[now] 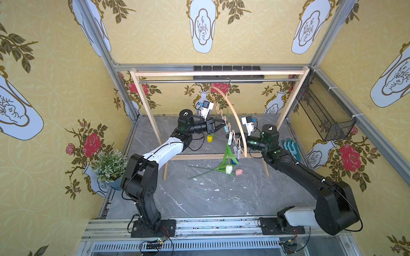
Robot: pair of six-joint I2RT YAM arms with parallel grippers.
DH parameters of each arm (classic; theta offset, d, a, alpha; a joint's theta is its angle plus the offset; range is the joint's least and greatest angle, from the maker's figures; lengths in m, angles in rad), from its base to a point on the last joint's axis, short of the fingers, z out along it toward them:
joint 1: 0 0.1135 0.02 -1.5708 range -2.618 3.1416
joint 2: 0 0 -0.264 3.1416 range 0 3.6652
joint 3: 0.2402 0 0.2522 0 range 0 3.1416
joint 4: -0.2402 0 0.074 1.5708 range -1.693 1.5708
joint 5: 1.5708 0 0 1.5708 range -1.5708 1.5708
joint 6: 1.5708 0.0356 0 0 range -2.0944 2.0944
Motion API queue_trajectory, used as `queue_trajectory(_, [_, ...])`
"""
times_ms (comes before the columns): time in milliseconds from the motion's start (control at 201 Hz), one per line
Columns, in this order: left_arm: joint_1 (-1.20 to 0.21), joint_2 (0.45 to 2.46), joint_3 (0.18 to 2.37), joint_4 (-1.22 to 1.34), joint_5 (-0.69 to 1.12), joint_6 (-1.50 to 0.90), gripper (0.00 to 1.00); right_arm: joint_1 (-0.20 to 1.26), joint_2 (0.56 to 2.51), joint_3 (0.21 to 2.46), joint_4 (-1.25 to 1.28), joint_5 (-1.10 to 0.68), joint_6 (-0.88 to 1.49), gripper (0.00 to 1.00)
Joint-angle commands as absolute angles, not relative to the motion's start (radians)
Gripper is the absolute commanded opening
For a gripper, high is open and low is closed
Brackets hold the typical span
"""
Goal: Dry the flowers on a clothes hanger
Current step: Clamp the flower onto the hanger.
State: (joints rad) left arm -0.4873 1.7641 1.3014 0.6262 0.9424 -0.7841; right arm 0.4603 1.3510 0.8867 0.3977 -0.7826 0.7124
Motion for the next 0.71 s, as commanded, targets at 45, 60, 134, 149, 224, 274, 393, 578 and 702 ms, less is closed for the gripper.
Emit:
queue_trajectory(45, [-0.487,1.763,1.291,0.691,0.951,-0.785,0.14,0.463,1.362,0.902,0.485,-0.793,0.730,0.00])
queue_trajectory(60, [-0.487,1.763,1.290,0.692,0.951,-0.786,0.14,0.464,1.363,0.902,0.488,-0.794,0.731,0.00])
queue_trajectory(134, [-0.488,1.766,1.289,0.701,0.951,-0.791,0.13,0.465,1.366,0.903,0.505,-0.795,0.734,0.00])
queue_trajectory(149, [-0.487,1.767,1.288,0.703,0.951,-0.793,0.13,0.465,1.367,0.902,0.509,-0.797,0.735,0.00])
queue_trajectory(224, [-0.488,1.768,1.286,0.712,0.948,-0.798,0.13,0.466,1.373,0.905,0.523,-0.802,0.740,0.00])
queue_trajectory(274, [-0.487,1.770,1.284,0.716,0.946,-0.801,0.13,0.469,1.376,0.905,0.530,-0.802,0.739,0.00])
queue_trajectory(393, [-0.487,1.769,1.278,0.730,0.940,-0.808,0.12,0.472,1.378,0.906,0.538,-0.802,0.741,0.00])
queue_trajectory(578, [-0.487,1.768,1.267,0.741,0.933,-0.806,0.11,0.474,1.374,0.905,0.551,-0.799,0.744,0.00])
queue_trajectory(702, [-0.488,1.765,1.262,0.740,0.927,-0.802,0.11,0.476,1.366,0.903,0.545,-0.797,0.740,0.00])
